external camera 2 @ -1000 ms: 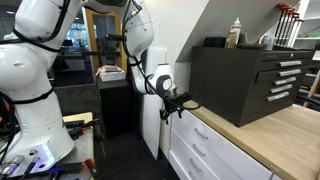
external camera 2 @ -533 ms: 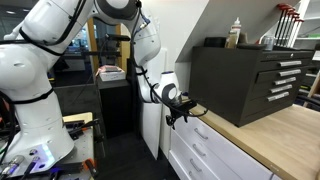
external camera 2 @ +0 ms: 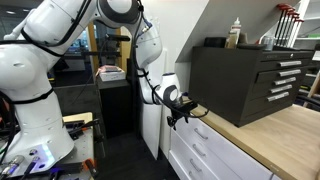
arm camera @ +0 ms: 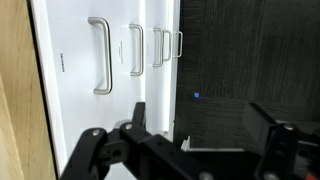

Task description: Open the top drawer below the black cabinet

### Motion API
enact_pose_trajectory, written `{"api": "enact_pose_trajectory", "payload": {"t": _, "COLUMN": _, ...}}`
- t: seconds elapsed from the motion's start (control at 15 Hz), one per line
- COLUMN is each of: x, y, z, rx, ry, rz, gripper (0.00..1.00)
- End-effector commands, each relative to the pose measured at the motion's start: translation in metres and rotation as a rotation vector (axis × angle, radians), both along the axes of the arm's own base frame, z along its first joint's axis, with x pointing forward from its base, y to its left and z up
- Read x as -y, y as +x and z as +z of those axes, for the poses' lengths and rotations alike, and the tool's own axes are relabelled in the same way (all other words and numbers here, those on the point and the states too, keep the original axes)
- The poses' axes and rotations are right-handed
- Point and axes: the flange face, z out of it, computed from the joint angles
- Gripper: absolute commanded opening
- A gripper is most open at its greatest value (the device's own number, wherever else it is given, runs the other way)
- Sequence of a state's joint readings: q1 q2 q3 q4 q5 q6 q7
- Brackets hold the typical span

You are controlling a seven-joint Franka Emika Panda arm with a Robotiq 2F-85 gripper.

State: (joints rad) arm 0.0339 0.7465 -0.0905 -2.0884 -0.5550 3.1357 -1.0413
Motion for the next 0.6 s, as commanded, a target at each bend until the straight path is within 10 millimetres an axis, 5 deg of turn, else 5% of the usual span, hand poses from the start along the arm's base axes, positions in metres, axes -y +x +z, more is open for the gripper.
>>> {"api": "enact_pose_trajectory", "payload": {"t": 0.0, "x": 0.001, "y": 0.003, "z": -0.009, "rx": -0.003, "ry": -0.014, "rz": -0.019, "gripper": 1.0}}
{"api": "enact_pose_trajectory", "payload": {"t": 0.53, "x": 0.017, "y": 0.021, "z": -0.036, "rx": 0.021, "ry": -0.072, "rz": -0.077, "gripper": 1.0}}
